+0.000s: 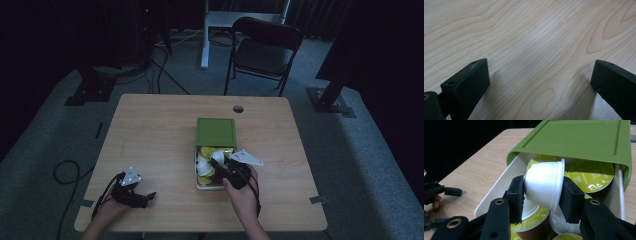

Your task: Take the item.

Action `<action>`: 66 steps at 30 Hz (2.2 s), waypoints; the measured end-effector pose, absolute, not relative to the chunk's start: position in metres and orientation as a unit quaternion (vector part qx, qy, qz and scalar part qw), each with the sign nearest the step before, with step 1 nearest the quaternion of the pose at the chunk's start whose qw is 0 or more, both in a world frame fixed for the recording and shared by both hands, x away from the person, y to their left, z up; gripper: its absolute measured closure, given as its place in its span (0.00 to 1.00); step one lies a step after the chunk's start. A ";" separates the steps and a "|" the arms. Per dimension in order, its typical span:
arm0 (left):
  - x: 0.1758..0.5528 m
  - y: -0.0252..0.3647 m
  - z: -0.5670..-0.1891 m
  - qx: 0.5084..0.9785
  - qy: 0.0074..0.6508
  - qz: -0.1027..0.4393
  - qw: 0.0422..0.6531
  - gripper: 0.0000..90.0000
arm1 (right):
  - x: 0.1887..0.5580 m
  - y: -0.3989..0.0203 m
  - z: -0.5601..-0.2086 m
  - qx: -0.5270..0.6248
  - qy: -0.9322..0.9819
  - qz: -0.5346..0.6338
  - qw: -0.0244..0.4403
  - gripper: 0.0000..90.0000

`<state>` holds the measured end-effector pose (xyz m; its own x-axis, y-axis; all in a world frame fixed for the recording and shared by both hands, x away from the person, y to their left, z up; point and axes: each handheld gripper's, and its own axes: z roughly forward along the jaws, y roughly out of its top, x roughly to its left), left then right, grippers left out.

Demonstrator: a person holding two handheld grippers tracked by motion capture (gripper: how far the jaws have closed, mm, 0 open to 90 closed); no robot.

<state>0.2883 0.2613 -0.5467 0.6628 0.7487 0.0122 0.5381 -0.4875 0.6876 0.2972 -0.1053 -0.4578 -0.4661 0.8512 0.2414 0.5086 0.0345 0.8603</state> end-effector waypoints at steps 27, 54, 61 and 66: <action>0.288 0.261 -0.547 0.849 0.379 0.156 0.334 0.03 | 0.283 -0.117 -0.435 0.461 0.695 0.522 0.178 0.65; 0.288 0.261 -0.546 0.849 0.379 0.156 0.334 0.03 | 0.285 -0.157 -0.414 0.474 0.663 0.538 0.214 0.65; 0.288 0.261 -0.547 0.849 0.379 0.156 0.334 0.03 | 0.285 -0.174 -0.412 0.484 0.651 0.539 0.225 0.65; 0.288 0.261 -0.547 0.849 0.379 0.157 0.334 0.03 | 0.285 -0.186 -0.413 0.492 0.645 0.535 0.235 0.65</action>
